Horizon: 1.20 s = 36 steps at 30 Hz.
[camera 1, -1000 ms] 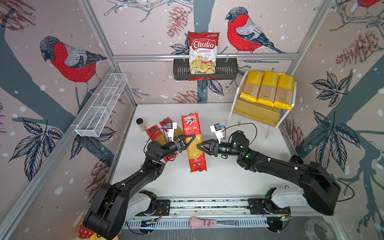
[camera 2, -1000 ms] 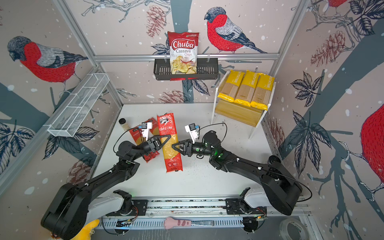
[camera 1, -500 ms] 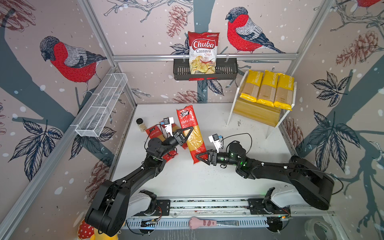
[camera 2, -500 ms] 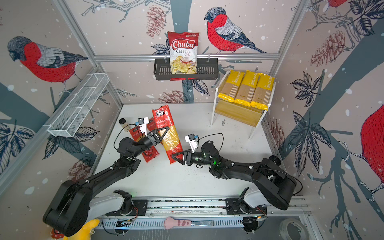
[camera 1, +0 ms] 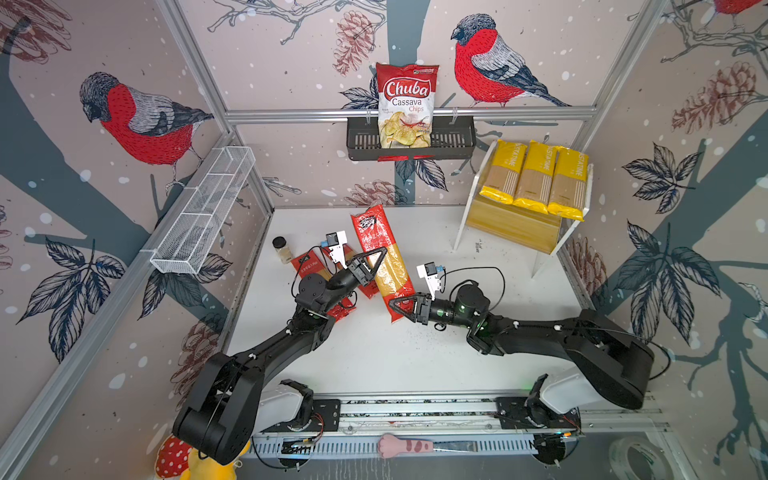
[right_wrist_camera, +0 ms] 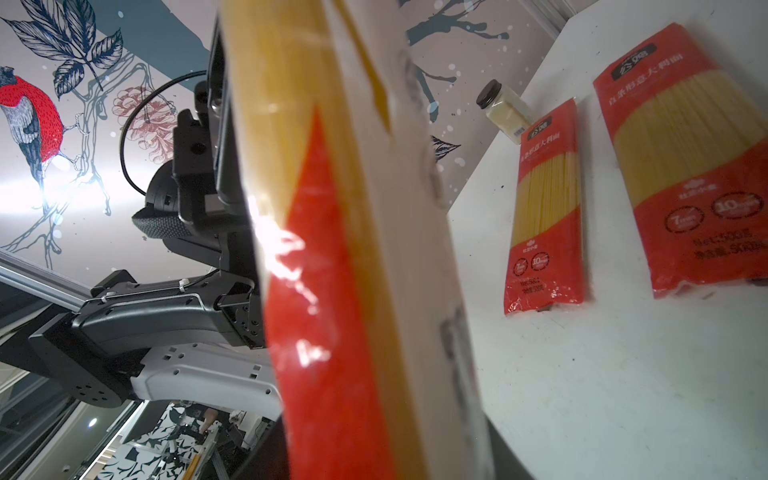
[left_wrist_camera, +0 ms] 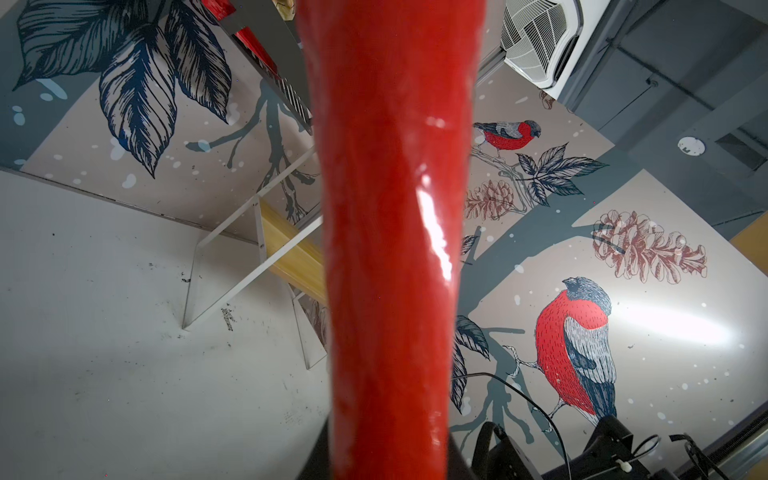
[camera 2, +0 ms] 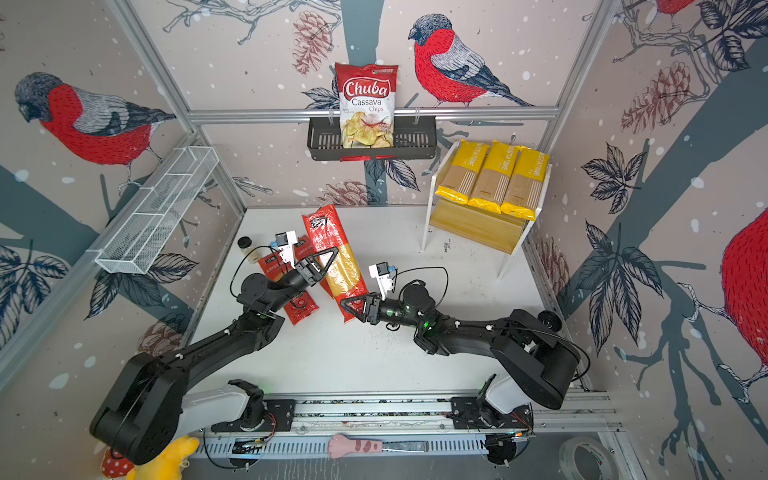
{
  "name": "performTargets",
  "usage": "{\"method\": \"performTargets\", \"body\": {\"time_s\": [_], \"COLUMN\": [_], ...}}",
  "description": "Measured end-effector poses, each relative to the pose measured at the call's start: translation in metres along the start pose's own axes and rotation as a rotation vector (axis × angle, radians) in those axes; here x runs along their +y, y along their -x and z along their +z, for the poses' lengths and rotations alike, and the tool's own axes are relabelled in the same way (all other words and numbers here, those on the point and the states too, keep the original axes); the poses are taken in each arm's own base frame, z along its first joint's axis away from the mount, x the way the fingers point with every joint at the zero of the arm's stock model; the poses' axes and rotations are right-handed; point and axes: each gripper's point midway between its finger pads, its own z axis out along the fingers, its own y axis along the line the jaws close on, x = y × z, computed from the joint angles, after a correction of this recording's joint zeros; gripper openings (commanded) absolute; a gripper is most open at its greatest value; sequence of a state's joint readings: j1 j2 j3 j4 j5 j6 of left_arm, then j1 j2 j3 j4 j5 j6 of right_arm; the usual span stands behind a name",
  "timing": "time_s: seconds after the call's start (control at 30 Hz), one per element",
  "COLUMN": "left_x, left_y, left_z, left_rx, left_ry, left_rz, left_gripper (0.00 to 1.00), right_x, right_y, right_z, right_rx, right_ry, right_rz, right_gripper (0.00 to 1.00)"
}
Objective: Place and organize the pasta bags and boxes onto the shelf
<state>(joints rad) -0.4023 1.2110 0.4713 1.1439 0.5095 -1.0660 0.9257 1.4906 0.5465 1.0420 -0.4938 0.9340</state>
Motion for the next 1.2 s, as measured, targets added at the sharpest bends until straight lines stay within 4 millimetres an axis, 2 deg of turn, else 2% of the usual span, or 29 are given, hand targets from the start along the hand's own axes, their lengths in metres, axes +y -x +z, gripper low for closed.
{"method": "performTargets", "body": {"time_s": [0.17,0.37,0.47,0.9,1.2], "left_x": [-0.001,-0.002,-0.005,0.002,0.010], "left_y": [0.003,0.003,0.003,-0.009,-0.027], "left_z": [0.000,-0.001,-0.003,-0.014,-0.020], "left_rx": [-0.016,-0.018,-0.017,-0.016,0.017], "left_ry": [0.003,0.002,-0.003,0.023,0.056], "left_rz": [0.002,0.003,0.006,-0.002,0.001], "left_gripper": [0.27,0.44,0.48,0.56,0.57], "right_x": [0.007,0.009,0.010,0.007,-0.009], "right_y": [0.003,0.004,0.004,0.006,0.011], "right_z": [0.000,-0.001,-0.001,-0.008,-0.024], "right_rx": [-0.011,-0.017,-0.017,-0.039,-0.131], "right_ry": [0.026,0.034,0.035,0.007,-0.089], "right_rz": [-0.011,-0.014,-0.015,0.000,0.078], "right_gripper": [0.26,0.22,0.20,0.14,0.11]}}
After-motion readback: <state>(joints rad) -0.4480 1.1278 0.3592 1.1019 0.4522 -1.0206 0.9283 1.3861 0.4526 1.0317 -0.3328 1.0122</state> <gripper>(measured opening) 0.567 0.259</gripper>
